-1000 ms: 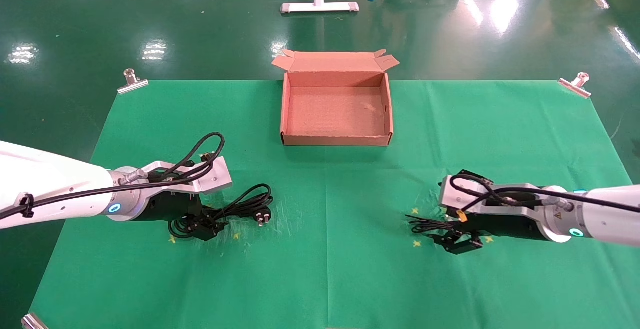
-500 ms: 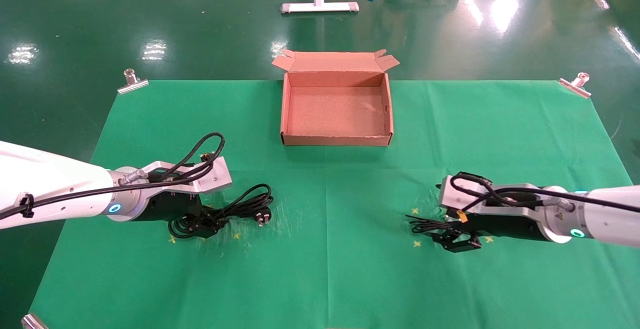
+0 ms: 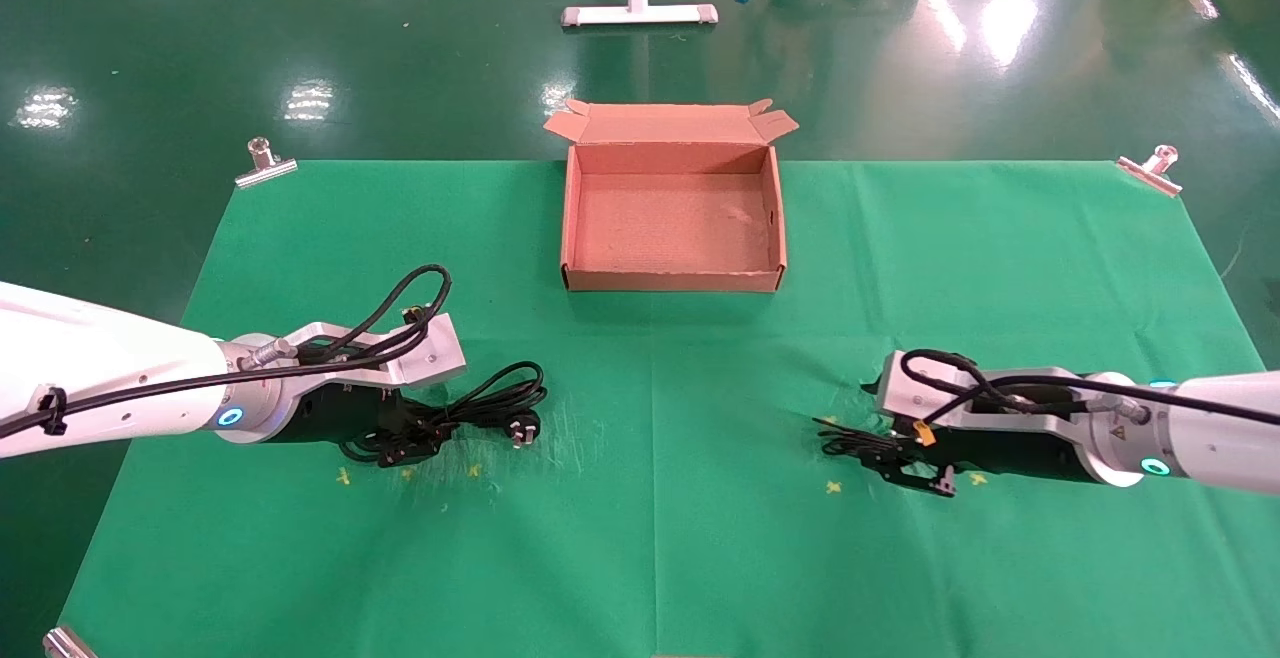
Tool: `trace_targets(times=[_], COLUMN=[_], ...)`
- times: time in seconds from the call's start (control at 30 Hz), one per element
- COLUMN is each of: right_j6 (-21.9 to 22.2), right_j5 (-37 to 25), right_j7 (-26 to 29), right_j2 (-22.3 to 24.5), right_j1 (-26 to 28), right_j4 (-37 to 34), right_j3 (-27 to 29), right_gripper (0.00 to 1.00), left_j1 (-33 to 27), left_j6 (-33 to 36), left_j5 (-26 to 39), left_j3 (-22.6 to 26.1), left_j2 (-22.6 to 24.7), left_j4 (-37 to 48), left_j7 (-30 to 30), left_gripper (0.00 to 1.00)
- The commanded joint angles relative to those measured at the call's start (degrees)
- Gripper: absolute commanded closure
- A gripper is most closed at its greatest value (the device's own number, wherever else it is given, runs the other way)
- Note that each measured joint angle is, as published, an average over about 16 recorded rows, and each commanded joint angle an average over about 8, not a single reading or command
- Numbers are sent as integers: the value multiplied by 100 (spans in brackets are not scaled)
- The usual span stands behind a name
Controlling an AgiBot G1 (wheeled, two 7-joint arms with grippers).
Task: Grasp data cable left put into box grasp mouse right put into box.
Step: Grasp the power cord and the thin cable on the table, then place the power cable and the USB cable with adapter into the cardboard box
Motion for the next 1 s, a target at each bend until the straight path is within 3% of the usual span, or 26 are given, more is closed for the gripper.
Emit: trace_targets(times=[0.03,0.63,1.0], right_j6=[-1,-5,-69], right_j5=[2,13,396], right_j7=[-1,-3,10], right_j2=[1,7,253], right_j1=[-1,-3,242], right_j4=[1,8,114], right_j3=[1,7,292], right_gripper=[100,100,100], left_j1=[0,-49,-738], left_j6=[0,3,479], left_j5=[-2,-59,-1183], left_j3=[0,-31,-428], left_j2=[0,-15,-225], left_j4=[0,57,77], left_j7=[0,48,633], left_gripper=[100,100,100])
